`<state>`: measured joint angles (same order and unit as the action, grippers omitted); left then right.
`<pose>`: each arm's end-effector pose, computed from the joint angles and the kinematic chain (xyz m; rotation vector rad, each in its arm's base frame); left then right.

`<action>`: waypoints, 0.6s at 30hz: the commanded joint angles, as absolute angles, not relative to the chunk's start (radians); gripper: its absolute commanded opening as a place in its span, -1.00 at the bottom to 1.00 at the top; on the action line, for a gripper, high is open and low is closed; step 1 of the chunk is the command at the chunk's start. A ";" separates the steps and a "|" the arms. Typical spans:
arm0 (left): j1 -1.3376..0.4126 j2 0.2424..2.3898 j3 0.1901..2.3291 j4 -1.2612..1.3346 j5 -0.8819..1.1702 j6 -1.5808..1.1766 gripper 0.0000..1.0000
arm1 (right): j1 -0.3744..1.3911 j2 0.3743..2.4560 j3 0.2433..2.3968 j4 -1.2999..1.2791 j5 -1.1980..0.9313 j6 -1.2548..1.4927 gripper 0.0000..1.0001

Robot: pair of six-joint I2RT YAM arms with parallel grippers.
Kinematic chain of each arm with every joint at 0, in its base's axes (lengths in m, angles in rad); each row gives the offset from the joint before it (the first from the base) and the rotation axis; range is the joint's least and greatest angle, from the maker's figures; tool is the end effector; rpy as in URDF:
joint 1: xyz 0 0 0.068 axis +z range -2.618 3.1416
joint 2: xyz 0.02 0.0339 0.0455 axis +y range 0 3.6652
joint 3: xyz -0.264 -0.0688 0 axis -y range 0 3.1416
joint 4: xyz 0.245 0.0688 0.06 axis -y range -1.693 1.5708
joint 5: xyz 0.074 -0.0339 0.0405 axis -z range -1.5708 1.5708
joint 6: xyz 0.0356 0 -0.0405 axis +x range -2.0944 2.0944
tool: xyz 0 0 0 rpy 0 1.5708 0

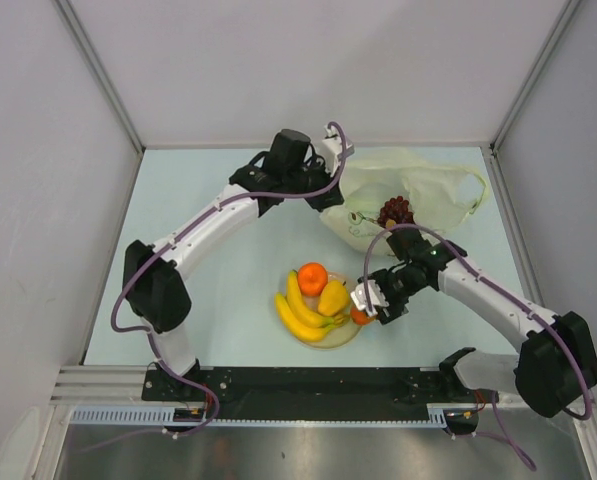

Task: Take the fake fruits out of the plastic bag
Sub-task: Place the fake fruit on the plate.

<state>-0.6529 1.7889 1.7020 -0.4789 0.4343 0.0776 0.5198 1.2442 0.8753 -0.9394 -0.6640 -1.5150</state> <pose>0.3214 -0.2647 0.3528 1.0197 1.9307 -0.7965 0.1730 0.1243 0.2326 -2.2172 1.2342 0.6082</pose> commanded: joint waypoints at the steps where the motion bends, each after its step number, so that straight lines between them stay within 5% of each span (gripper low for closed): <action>1: -0.652 1.718 1.683 -0.453 0.459 0.067 -0.99 | 0.528 1.171 0.775 -0.778 -0.644 -1.912 -0.21; 18: -0.690 1.680 1.624 -0.454 0.457 0.089 -1.00 | 0.529 1.213 0.653 -0.659 -0.701 -2.250 -0.10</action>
<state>-0.6853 1.7332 1.6268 -0.4797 0.4335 0.0826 0.5285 1.2068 0.6563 -0.6479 -0.6628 -1.9648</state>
